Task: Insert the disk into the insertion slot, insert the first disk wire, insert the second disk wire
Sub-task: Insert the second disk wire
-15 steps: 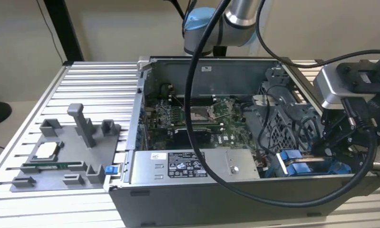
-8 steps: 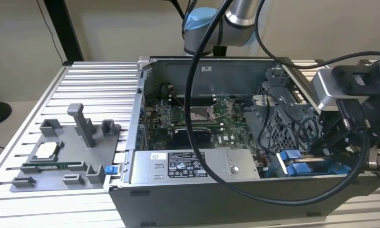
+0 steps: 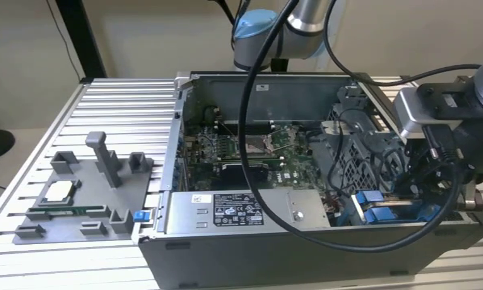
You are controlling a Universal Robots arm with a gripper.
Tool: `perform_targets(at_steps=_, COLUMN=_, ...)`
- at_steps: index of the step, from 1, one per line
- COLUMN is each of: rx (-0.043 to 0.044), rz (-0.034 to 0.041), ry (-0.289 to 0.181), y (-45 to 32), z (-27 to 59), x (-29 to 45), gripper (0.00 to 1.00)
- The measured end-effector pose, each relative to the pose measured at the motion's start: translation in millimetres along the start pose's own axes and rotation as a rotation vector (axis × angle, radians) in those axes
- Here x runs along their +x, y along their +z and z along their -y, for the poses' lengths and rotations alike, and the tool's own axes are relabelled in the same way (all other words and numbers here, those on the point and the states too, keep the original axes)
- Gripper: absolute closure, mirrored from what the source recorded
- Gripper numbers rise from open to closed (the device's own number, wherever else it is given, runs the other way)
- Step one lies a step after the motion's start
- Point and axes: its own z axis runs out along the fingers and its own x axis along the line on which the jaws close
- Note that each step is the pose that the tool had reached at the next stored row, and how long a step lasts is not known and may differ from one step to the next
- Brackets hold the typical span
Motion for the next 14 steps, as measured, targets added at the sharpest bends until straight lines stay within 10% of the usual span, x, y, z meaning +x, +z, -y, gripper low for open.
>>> perform_targets(at_steps=14, rx=0.0031, rz=-0.0001, ry=-0.001, y=6.2, z=18.1, x=-9.1, gripper=1.0)
